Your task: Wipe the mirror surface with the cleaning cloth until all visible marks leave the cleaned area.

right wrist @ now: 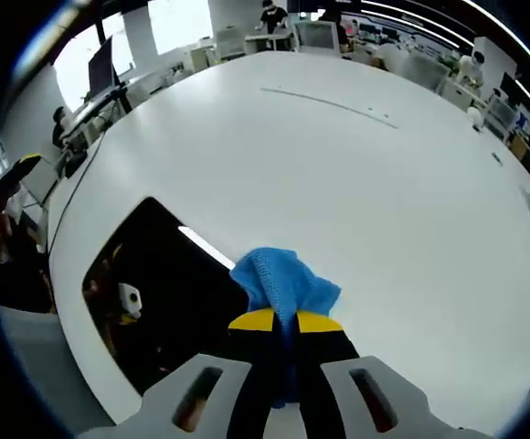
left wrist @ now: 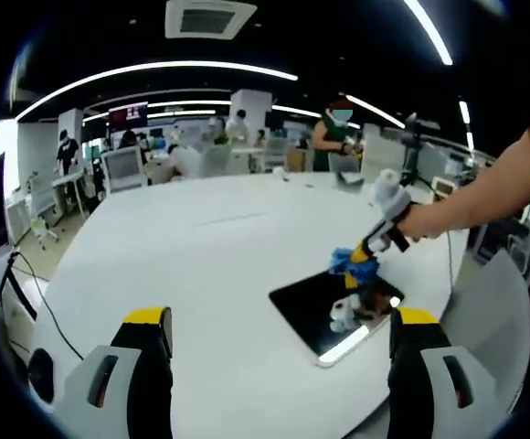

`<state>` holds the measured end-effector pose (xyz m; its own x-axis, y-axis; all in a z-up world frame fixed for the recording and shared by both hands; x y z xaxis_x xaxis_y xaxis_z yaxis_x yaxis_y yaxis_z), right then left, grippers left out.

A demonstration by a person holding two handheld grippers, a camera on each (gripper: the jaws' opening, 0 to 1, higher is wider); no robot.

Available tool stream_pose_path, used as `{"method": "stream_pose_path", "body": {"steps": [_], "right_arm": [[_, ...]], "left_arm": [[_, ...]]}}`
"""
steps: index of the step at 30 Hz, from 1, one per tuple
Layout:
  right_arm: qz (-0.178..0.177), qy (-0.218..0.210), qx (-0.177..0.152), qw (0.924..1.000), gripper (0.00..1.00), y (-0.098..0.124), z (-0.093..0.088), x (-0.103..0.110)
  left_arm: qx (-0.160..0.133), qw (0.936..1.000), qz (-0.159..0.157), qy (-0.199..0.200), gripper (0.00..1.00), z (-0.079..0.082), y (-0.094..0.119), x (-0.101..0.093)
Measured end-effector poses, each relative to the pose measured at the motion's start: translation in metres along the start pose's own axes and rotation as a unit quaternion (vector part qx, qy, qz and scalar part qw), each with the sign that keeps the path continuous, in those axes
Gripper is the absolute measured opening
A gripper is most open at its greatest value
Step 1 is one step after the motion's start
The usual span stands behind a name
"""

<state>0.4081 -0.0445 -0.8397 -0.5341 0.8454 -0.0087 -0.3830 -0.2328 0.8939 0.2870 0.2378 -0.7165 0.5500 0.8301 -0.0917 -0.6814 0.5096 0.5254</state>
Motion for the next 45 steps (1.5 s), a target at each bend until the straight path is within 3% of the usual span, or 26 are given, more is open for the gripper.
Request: {"method": "stream_pose_path", "body": {"steps": [8, 21, 32, 45], "right_arm": [[0.024, 0.001, -0.007, 0.9997, 0.01, 0.003, 0.007, 0.006], [0.045, -0.012, -0.003, 0.9989, 0.01, 0.016, 0.004, 0.015], [0.033, -0.031, -0.033, 0.9984, 0.01, 0.050, 0.014, -0.005], [0.004, -0.065, -0.034, 0.9973, 0.01, 0.078, -0.007, -0.038]], "left_arm": [[0.004, 1.0000, 0.001, 0.000, 0.99, -0.002, 0.001, 0.002], [0.006, 1.0000, -0.003, 0.001, 0.99, -0.001, -0.001, 0.000], [0.012, 0.9999, -0.007, -0.003, 0.99, -0.003, -0.006, -0.005], [0.019, 0.9995, -0.020, -0.014, 0.99, -0.005, -0.014, -0.012]]}}
Point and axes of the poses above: the point that each gripper's makers call its tool centre point, and the gripper's own axes: y roughly backward along the fingers, x roughly to its left, z roughly out of its top, the point moved 1 cm from there along y, roughly backward along the fingers, and after that the axes turned 7 degrees about x, right-handed, at the moved point
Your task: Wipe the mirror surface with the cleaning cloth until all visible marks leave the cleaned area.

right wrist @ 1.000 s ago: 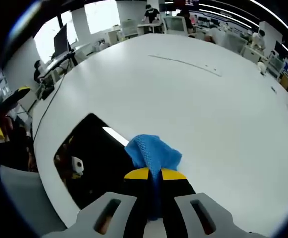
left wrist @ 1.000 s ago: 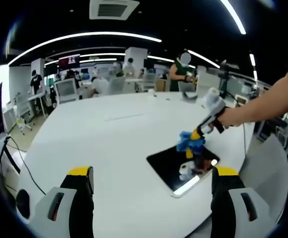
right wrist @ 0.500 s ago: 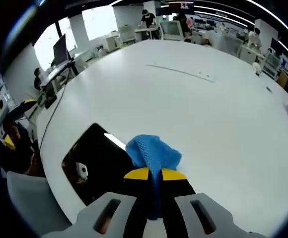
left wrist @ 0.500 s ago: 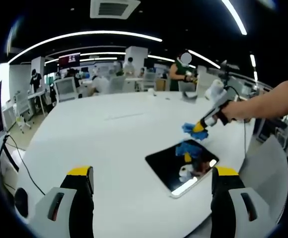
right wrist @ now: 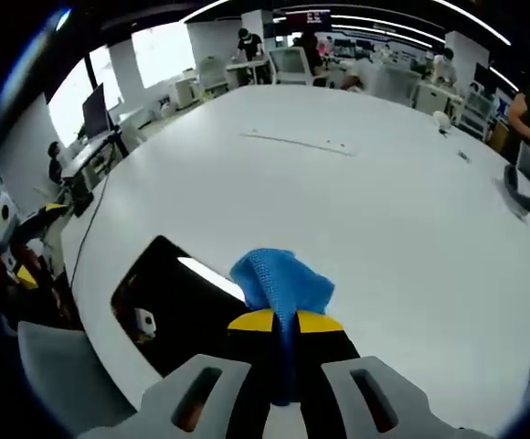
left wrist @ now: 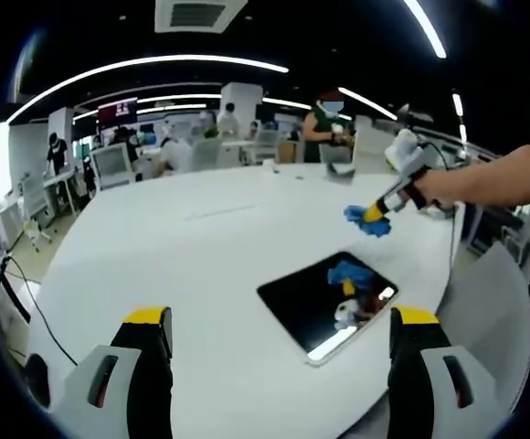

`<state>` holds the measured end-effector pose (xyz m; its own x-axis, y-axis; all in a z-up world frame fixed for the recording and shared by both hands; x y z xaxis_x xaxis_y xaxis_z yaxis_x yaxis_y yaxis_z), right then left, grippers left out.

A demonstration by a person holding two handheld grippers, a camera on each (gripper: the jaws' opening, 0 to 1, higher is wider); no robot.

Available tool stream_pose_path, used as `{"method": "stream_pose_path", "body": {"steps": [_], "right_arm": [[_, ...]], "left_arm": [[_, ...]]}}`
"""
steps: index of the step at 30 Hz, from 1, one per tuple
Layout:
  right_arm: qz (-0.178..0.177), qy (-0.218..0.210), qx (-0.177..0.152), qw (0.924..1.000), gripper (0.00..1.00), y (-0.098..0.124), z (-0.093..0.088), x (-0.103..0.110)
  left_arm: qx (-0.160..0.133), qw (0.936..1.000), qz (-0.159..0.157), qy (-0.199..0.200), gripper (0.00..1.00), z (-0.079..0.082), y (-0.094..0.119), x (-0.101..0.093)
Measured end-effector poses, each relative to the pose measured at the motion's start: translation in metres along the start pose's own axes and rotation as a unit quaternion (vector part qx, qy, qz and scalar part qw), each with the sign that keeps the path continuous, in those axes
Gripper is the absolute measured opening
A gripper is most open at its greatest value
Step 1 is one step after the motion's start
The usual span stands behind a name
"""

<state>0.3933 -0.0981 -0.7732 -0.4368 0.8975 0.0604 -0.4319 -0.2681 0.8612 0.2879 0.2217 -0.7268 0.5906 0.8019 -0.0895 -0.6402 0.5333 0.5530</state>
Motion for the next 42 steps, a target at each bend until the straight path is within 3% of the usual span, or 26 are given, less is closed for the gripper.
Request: {"method": "stream_pose_path", "body": {"steps": [5, 18, 25, 34, 42], "right_arm": [[-0.010, -0.007, 0.006, 0.9999, 0.01, 0.008, -0.007, -0.009], [-0.023, -0.049, 0.022, 0.9983, 0.01, 0.011, -0.033, -0.036], [-0.024, -0.055, 0.039, 0.9974, 0.02, -0.002, -0.047, -0.040], [-0.035, -0.066, 0.057, 0.9956, 0.02, -0.031, -0.054, -0.049], [-0.059, -0.046, 0.062, 0.9953, 0.03, -0.054, -0.054, -0.057]], "left_arm": [[-0.011, 0.9999, -0.001, 0.013, 0.99, 0.002, 0.002, 0.001], [0.000, 0.9995, 0.000, 0.031, 0.99, -0.013, 0.003, 0.001], [0.000, 0.9994, 0.003, 0.035, 0.99, -0.011, 0.003, 0.001], [0.009, 0.9993, 0.005, 0.037, 0.99, -0.016, 0.001, 0.002], [0.016, 0.9984, 0.001, 0.054, 0.99, -0.017, -0.002, 0.006]]}}
Point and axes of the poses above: the point that each gripper's makers call its tool centre point, and the gripper's own axes: y roughly backward along the fingers, x roughly to its left, z roughly out of its top, the point moved 1 cm from there along y, roughly backward along the fingers, and after that the axes turned 7 degrees about x, right-handed, at the moved point
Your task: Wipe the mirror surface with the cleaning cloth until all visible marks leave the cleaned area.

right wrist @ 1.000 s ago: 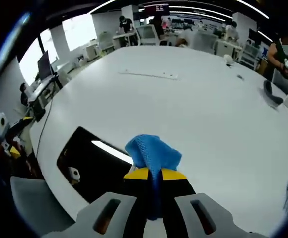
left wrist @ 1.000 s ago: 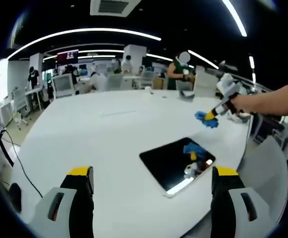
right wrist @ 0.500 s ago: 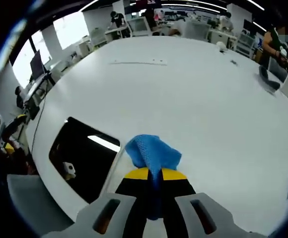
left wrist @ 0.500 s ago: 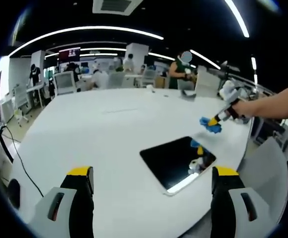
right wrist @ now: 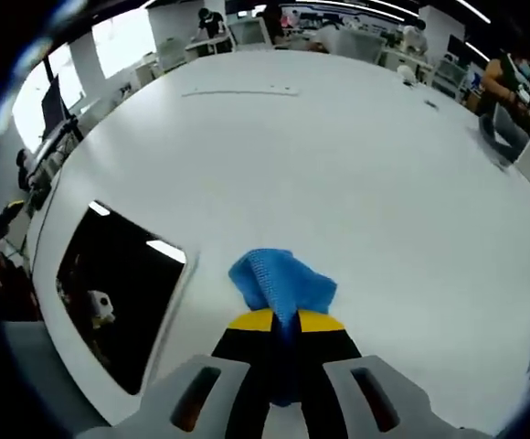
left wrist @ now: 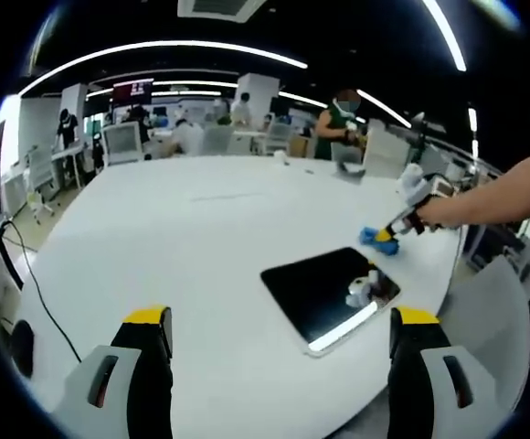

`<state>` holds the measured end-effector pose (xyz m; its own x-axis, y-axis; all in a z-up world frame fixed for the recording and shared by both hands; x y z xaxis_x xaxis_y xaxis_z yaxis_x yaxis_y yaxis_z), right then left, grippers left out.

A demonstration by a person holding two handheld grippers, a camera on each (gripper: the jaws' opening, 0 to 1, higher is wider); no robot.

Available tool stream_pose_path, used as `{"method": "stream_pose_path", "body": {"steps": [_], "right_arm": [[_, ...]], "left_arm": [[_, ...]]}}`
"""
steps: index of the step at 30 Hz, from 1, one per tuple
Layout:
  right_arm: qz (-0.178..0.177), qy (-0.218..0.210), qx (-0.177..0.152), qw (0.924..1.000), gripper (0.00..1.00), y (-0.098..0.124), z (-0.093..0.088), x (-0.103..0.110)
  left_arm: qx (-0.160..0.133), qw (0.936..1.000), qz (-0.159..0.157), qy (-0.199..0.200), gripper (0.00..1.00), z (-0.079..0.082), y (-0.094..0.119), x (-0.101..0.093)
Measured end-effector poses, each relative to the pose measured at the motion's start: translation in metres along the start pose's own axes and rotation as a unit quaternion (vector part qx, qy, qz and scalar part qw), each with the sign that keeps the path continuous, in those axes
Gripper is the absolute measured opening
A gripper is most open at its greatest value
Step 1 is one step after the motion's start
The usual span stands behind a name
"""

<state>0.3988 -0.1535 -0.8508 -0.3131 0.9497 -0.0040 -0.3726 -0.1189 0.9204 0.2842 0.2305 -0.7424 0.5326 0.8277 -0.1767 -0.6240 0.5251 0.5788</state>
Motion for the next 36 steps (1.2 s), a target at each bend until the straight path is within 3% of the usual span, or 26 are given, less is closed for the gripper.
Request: {"method": "stream_pose_path", "body": {"steps": [4, 7, 11, 13, 18, 21, 23, 29, 36], "right_arm": [[-0.005, 0.004, -0.006, 1.0000, 0.04, -0.001, -0.001, 0.000], [0.000, 0.033, 0.001, 0.9994, 0.05, -0.001, 0.000, 0.000], [-0.015, 0.034, 0.009, 0.9993, 0.17, 0.001, 0.002, -0.010], [0.003, 0.022, -0.015, 0.9996, 0.33, 0.002, 0.005, -0.008], [0.030, 0.018, -0.077, 0.9964, 0.83, 0.020, 0.012, 0.002], [0.041, 0.045, -0.107, 0.9924, 0.99, 0.039, 0.003, 0.009], [0.038, 0.057, -0.113, 0.9913, 1.00, 0.051, -0.005, 0.007], [0.019, 0.075, -0.170, 0.9824, 1.00, 0.093, -0.020, -0.006], [0.026, 0.063, -0.210, 0.9753, 1.00, 0.123, -0.045, -0.004]], "left_arm": [[-0.003, 0.9999, -0.003, -0.016, 0.99, 0.008, -0.003, 0.003], [-0.012, 0.9998, 0.002, -0.017, 0.99, 0.015, -0.008, 0.008], [-0.040, 0.9991, 0.016, 0.004, 0.99, 0.027, -0.004, 0.003], [-0.045, 0.9988, 0.019, 0.007, 0.99, 0.027, -0.002, -0.004], [-0.036, 0.9992, 0.017, 0.003, 0.99, 0.017, -0.001, -0.013], [-0.039, 0.9990, 0.019, 0.009, 1.00, 0.017, 0.000, -0.012], [-0.041, 0.9990, 0.016, 0.006, 1.00, 0.017, 0.001, -0.014], [-0.038, 0.9990, 0.018, -0.017, 1.00, 0.012, 0.001, -0.015], [-0.056, 0.9982, 0.021, -0.010, 1.00, 0.016, 0.009, -0.020]]}}
Point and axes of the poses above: the point that each gripper's makers call its tool centre point, and the gripper's own axes: y roughly backward along the fingers, x roughly to its left, z roughly out of its top, the point moved 1 cm from there along y, roughly backward along the fingers, and after that the axes turned 7 degrees about x, right-handed, at the moved point
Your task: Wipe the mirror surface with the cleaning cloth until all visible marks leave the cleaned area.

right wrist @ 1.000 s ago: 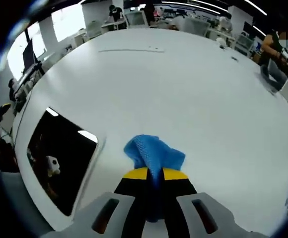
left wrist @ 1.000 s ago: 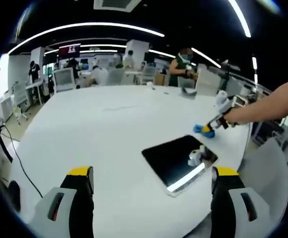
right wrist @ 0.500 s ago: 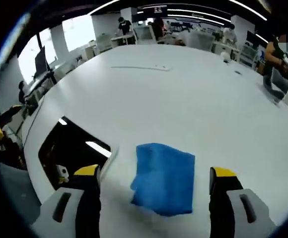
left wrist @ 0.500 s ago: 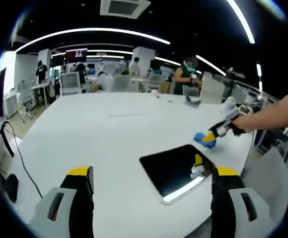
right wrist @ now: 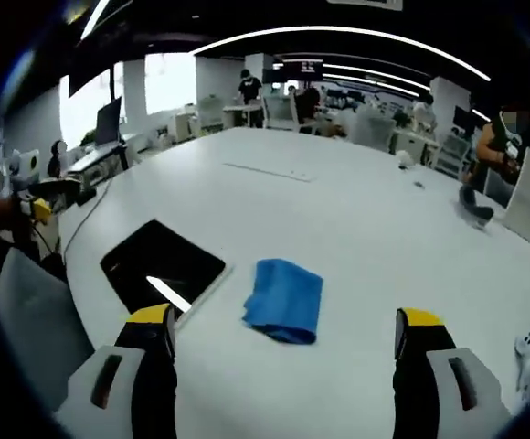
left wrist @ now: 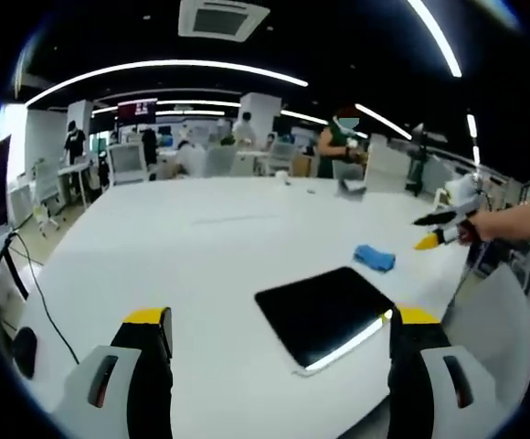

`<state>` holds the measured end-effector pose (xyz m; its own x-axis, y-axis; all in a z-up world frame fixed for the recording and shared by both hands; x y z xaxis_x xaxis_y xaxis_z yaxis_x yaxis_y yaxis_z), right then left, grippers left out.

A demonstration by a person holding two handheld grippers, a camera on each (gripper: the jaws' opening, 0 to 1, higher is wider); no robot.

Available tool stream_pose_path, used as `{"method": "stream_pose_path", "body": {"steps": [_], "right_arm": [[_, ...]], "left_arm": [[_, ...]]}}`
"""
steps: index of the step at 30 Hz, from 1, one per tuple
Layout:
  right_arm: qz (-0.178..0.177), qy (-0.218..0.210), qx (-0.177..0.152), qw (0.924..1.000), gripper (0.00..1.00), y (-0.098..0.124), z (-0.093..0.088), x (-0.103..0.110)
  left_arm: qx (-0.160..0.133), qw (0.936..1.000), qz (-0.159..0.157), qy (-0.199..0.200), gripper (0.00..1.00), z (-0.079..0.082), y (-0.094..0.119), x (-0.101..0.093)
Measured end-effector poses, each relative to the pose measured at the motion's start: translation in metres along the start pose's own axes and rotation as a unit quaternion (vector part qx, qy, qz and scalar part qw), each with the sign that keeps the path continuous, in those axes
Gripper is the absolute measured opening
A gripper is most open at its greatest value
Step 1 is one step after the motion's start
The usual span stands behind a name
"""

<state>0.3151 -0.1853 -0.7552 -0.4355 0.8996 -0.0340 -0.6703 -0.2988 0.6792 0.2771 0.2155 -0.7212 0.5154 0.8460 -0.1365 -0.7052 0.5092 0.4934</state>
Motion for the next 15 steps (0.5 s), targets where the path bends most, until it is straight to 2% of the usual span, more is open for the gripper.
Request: {"method": "stream_pose_path", "body": {"steps": [1, 3, 5, 7, 9, 11, 13, 15], "right_arm": [[0.000, 0.002, 0.001, 1.0000, 1.00, 0.003, -0.006, 0.002], [0.000, 0.005, 0.003, 1.0000, 1.00, 0.005, -0.014, 0.007], [0.000, 0.013, -0.001, 0.9999, 1.00, 0.008, -0.019, 0.011], [-0.001, 0.018, -0.010, 0.9998, 1.00, 0.009, -0.023, 0.013], [-0.005, 0.009, -0.012, 0.9999, 1.00, 0.012, -0.030, 0.013], [-0.003, -0.002, -0.013, 0.9999, 1.00, 0.015, -0.037, 0.018], [-0.004, 0.007, -0.008, 0.9999, 1.00, 0.016, -0.045, 0.025], [-0.010, 0.019, 0.000, 0.9998, 1.00, 0.017, -0.053, 0.027]], "left_arm": [[-0.009, 1.0000, 0.003, 0.001, 1.00, 0.002, 0.003, 0.000], [-0.004, 0.9999, 0.006, 0.011, 1.00, -0.002, 0.006, -0.001], [-0.009, 1.0000, 0.004, 0.001, 1.00, -0.005, 0.007, -0.002], [-0.005, 0.9999, -0.001, -0.013, 1.00, -0.010, 0.005, -0.002], [0.005, 0.9999, -0.010, -0.009, 1.00, -0.016, 0.002, -0.002], [-0.002, 0.9999, -0.011, -0.013, 1.00, -0.014, 0.005, -0.004], [-0.014, 0.9996, -0.013, -0.022, 1.00, -0.012, 0.005, -0.005], [-0.008, 0.9996, -0.014, -0.023, 1.00, -0.015, 0.003, -0.005]]}}
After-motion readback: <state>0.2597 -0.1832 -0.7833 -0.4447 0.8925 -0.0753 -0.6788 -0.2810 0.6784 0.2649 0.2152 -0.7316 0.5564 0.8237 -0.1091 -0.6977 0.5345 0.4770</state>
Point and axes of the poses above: the point that each gripper's makers call its tool centre point, and the gripper's own axes: y roughly backward along the fingers, x roughly to its left, z roughly out of its top, the point moved 1 cm from there along y, roughly backward along the fingers, and after that the axes turned 7 degrees about x, right-handed, at the moved point
